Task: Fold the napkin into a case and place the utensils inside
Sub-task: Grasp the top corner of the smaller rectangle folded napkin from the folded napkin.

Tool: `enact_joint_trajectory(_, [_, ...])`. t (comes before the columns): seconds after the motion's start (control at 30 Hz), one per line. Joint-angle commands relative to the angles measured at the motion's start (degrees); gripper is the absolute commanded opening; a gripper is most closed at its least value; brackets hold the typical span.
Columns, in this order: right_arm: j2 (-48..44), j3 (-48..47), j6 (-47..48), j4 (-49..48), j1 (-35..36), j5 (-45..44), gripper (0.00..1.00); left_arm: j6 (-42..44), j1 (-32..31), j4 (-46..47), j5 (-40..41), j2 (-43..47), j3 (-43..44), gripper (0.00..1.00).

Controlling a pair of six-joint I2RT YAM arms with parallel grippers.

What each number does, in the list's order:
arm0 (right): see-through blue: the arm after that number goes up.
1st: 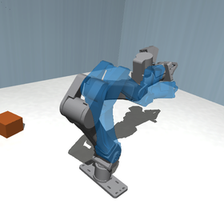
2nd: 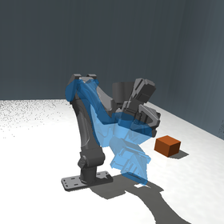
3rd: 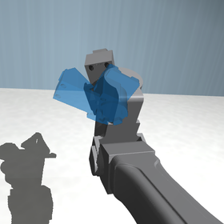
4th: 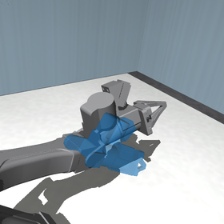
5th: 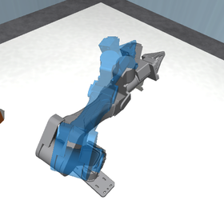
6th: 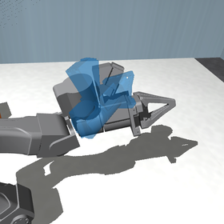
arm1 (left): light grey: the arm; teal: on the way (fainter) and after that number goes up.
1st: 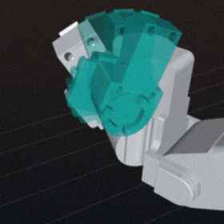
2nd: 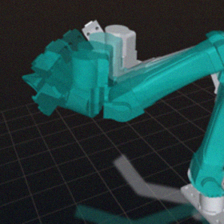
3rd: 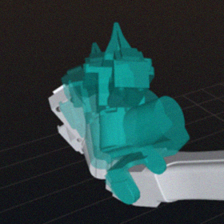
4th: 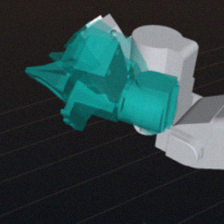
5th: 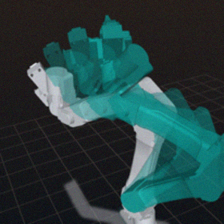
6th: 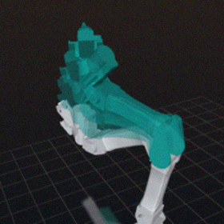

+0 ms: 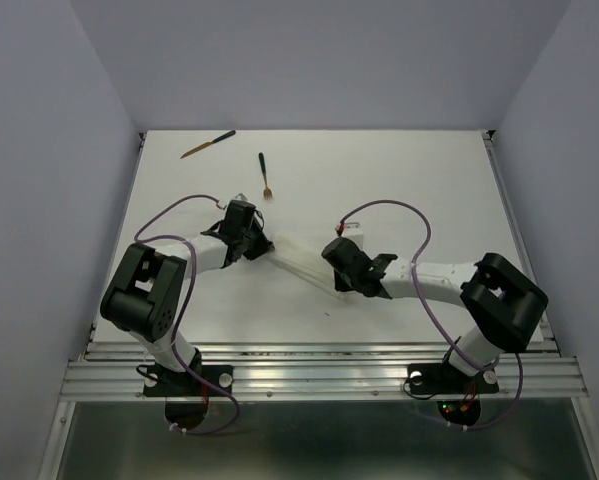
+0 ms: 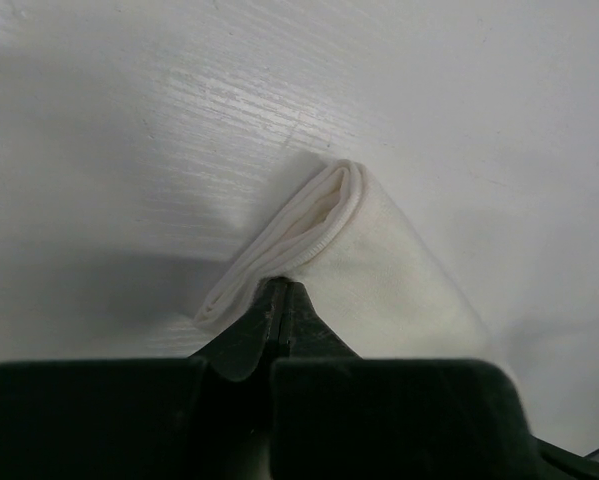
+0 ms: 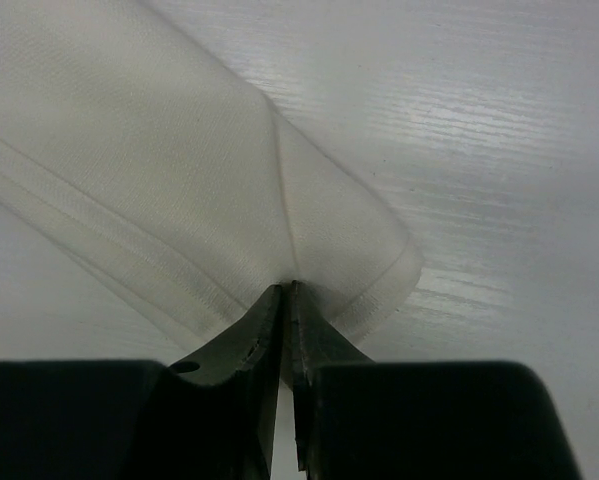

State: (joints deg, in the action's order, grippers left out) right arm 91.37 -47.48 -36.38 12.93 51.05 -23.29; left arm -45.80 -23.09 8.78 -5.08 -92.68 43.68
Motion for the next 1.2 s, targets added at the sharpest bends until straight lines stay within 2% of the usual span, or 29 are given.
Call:
enact_joint_trajectory(0.0, [-1.6,0.9,0.6,0.5,-0.2,0.0,0.13,2.3,0.3,-3.5,1.0,2.2,2.5,0.0])
enact_joint_trajectory(0.17, [-8.7,-1.3,8.9,-1.1,-0.2,1.7,0.19,4.8,0.5,-6.7,0.5,4.3,6.2,0.0])
enact_joint_trajectory(0.27, [-9.3,-3.7,14.7,-3.2,-0.2,7.9,0.32,6.2,1.3,-8.7,0.0,5.9,8.4,0.09])
enact_joint_trajectory(0.47, [-1.1,-13.5,20.6,-0.6,-0.2,9.6,0.41,8.4,4.6,-12.5,-2.3,8.7,9.6,0.25])
enact_joint_trajectory(0.5, [-0.2,-14.7,21.2,-0.7,-0.2,9.9,0.56,8.6,5.2,-13.0,-2.4,9.7,9.4,0.29])
enact_joint_trajectory(0.63, [5.4,-21.7,23.7,-1.1,1.0,9.7,0.73,9.4,9.0,-16.8,-2.1,11.6,8.4,0.36])
enact_joint_trajectory(0.73, [10.2,-27.7,25.6,0.3,2.1,8.9,0.75,9.7,11.0,-18.3,-1.9,12.9,7.0,0.45])
enact_joint_trajectory(0.8, [12.9,-31.0,26.7,1.7,2.6,8.5,0.75,9.6,12.5,-18.8,-1.9,13.5,6.0,0.46])
enact_joint_trajectory(0.87, [16.0,-34.4,28.4,2.1,3.4,9.4,0.75,9.4,13.3,-19.1,-1.9,14.4,4.6,0.54])
enact_joint_trajectory(1.0, [19.0,-36.4,29.8,1.0,4.0,10.5,0.75,9.2,14.8,-19.1,-2.3,16.0,2.6,0.56])
enact_joint_trajectory(1.17, [21.0,-37.6,31.7,-1.4,5.2,7.4,0.73,9.1,16.1,-18.8,-2.6,17.1,0.7,0.56])
